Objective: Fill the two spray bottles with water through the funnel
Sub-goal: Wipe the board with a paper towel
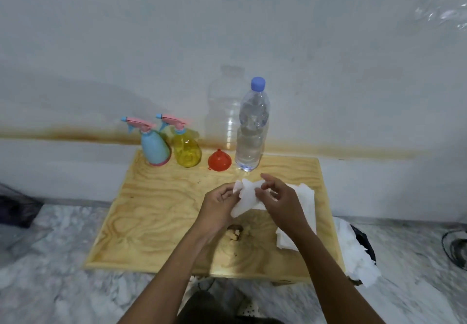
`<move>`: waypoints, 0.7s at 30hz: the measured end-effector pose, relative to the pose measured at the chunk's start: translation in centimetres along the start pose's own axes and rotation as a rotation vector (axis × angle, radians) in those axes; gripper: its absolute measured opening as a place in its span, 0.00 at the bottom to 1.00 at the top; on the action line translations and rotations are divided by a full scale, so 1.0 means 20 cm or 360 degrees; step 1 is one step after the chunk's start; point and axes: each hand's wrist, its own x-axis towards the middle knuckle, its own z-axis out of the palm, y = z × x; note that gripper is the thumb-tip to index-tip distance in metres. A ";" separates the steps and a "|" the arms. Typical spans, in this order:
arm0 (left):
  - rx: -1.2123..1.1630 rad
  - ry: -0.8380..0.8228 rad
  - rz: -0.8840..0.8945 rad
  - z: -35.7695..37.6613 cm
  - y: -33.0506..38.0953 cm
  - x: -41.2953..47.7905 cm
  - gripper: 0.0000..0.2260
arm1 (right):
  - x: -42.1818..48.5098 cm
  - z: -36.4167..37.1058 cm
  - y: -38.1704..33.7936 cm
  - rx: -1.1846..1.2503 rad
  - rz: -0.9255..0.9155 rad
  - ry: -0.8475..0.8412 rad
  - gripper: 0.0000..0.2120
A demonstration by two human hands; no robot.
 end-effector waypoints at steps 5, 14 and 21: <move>-0.0014 0.0196 -0.0025 -0.20 0.00 -0.04 0.10 | 0.04 0.21 -0.05 -0.0007 -0.0060 -0.0198 0.05; 0.0078 0.0470 -0.0122 -0.64 -0.02 -0.11 0.07 | 0.17 0.65 -0.07 -0.0272 -0.0160 -0.0615 0.05; 0.0500 0.0577 -0.0197 -1.11 -0.11 -0.05 0.10 | 0.38 1.00 0.05 -0.0713 -0.0250 -0.0632 0.07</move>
